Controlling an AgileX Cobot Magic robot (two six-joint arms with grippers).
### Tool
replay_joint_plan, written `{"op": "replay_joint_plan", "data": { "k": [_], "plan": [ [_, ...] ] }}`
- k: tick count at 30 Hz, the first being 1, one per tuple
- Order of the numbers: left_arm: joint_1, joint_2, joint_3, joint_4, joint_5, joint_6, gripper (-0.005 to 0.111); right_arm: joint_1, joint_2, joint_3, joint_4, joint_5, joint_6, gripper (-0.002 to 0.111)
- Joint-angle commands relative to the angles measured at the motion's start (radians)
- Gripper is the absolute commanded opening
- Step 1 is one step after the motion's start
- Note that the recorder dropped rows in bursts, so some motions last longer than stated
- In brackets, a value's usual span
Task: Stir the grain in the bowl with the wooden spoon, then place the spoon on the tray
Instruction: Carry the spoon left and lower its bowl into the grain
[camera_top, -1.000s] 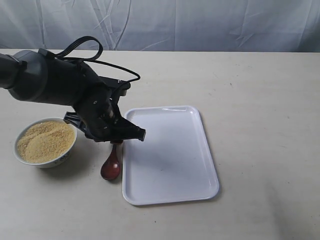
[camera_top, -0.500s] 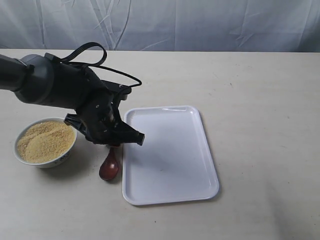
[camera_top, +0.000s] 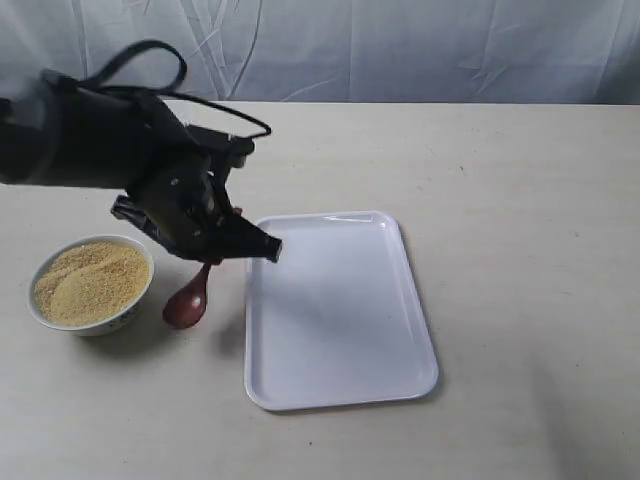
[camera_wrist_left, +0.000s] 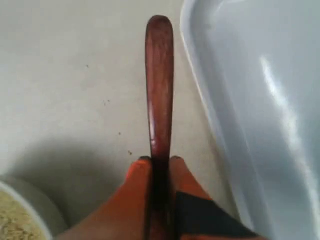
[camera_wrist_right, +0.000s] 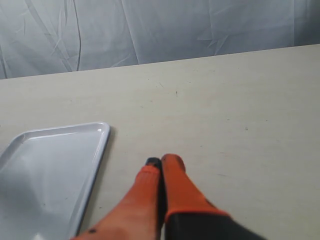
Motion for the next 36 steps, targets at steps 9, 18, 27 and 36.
{"op": "replay_joint_plan", "data": {
  "k": [9,18,27,36],
  "plan": [
    [0.239,-0.356,0.048,-0.014,-0.050,-0.137,0.000,-0.005,-0.007,0.002,-0.002,-0.010,-0.001,0.000],
    [0.385,-0.400,0.294,-0.205,-0.301,-0.187,0.000,-0.005,-0.007,0.002,-0.002,-0.010,-0.001,0.000],
    [0.408,-0.394,0.420,-0.241,-0.530,-0.187,0.000,-0.005,-0.007,0.002,-0.002,-0.012,-0.001,0.000],
    [0.463,-0.339,0.429,-0.254,-0.526,-0.187,0.000,-0.005,-0.007,0.002,-0.002,-0.012,-0.001,0.000]
  ]
}}
